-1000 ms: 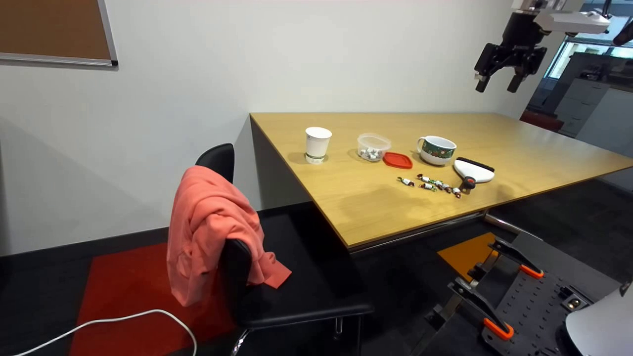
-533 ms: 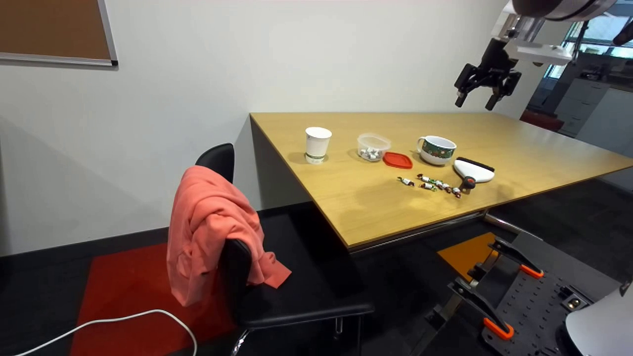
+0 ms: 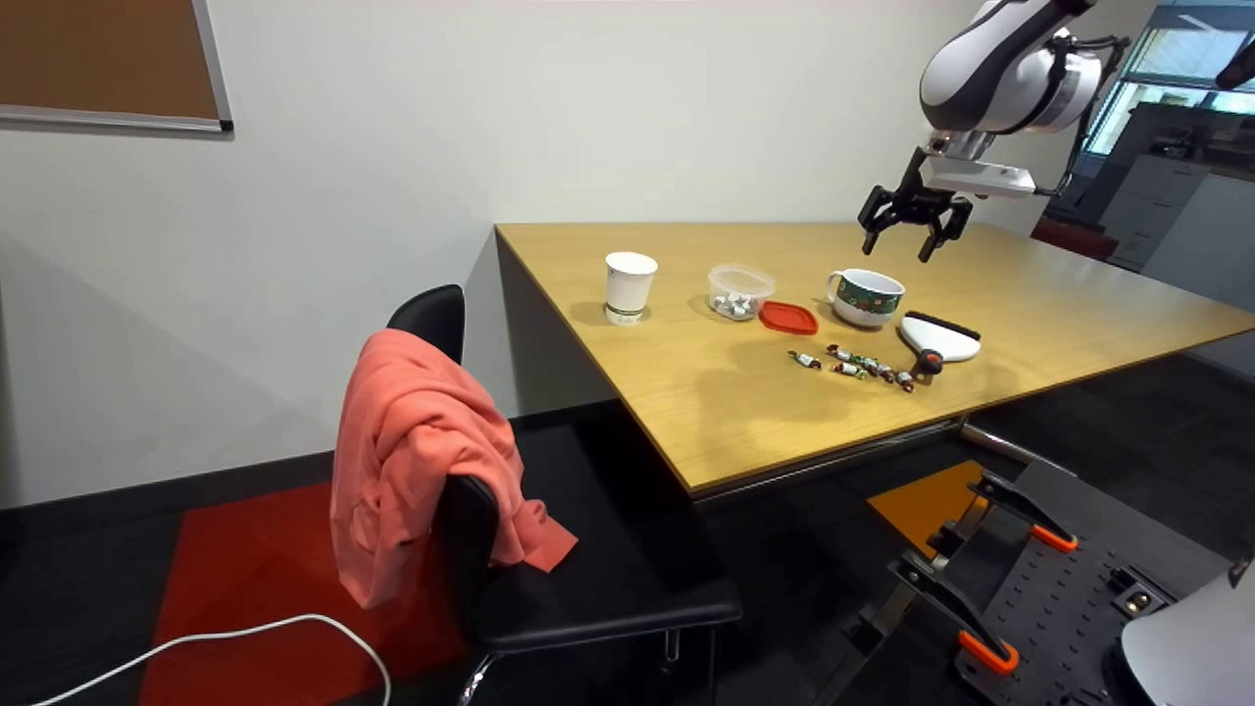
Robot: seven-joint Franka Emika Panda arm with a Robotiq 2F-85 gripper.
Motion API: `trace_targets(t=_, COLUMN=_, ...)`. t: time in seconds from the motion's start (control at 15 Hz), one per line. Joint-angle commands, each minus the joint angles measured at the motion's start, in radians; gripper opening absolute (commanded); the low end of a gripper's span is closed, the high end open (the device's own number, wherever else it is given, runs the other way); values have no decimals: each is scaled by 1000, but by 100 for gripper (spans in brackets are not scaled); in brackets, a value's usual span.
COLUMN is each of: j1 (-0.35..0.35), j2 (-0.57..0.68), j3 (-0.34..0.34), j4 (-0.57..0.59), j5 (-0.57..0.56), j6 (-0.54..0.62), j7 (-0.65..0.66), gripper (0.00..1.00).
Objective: Put the red lid on top of the clear bowl
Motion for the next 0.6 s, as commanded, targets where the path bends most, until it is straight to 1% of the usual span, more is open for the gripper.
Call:
trace_targets(t=0.0, j1=3, j2=25, j3=-5, j4=18, j5=1, j6=-2, j7=2, gripper=100)
trace_targets(t=0.33, j1=5, j2=25, j3=-4, j4=18, j5=0, j6=-2, j7=1, gripper=100)
trace_targets(t=0.47, j1=3, j2=60, j3=1, j4=34, j5=10, j6=36, j7=-2, gripper=100)
trace_targets(t=0.53, j1=-5, j2=84, j3=11, j4=47, j5=32, j6=53, j7=-21, gripper=100)
